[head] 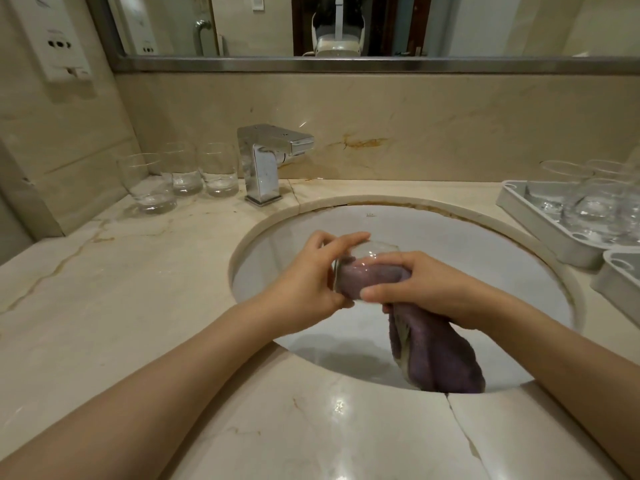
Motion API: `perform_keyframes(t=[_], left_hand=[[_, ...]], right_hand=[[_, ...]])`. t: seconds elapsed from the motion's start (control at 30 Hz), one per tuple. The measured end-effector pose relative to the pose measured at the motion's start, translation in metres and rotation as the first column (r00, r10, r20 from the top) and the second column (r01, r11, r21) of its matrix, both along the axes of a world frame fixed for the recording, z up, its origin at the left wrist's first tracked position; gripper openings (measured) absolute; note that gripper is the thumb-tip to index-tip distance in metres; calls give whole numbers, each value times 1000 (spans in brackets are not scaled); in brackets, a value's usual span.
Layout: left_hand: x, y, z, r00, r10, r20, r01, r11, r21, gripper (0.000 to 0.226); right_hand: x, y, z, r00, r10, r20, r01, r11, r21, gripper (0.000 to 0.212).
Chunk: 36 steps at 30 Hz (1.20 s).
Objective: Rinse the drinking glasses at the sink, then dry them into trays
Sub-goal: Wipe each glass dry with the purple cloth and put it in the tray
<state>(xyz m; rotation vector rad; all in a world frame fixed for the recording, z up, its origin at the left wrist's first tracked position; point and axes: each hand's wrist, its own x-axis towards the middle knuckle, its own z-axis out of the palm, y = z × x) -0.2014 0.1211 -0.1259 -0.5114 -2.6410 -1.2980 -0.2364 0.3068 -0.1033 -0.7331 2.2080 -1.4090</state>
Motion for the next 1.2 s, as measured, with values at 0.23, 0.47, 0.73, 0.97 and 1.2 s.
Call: perform_keyframes(t=[0.23,0.47,0.73,0.97,1.2], left_hand=[[0,-5,10,999,-42,23,39,992,123,87],[0,-15,24,885,-288,367,55,845,532,78],[1,-9,5,998,-59,-38,61,995,74,85],[-1,-9,7,991,-44,-124,57,993,106,90],[4,-16,21,910,-289,298,83,831,551,81]], right_hand=[[6,0,6,994,10,-105,-12,1000,-12,32],[-1,4,-2,616,207,-760,87,941,327,50],[5,-4,0,990,-6,-142,6,1000,3,21],[8,-4,6,998,-13,-69,8,997,-79,29],[2,3,0,629,160,-761,69,963,260,50]])
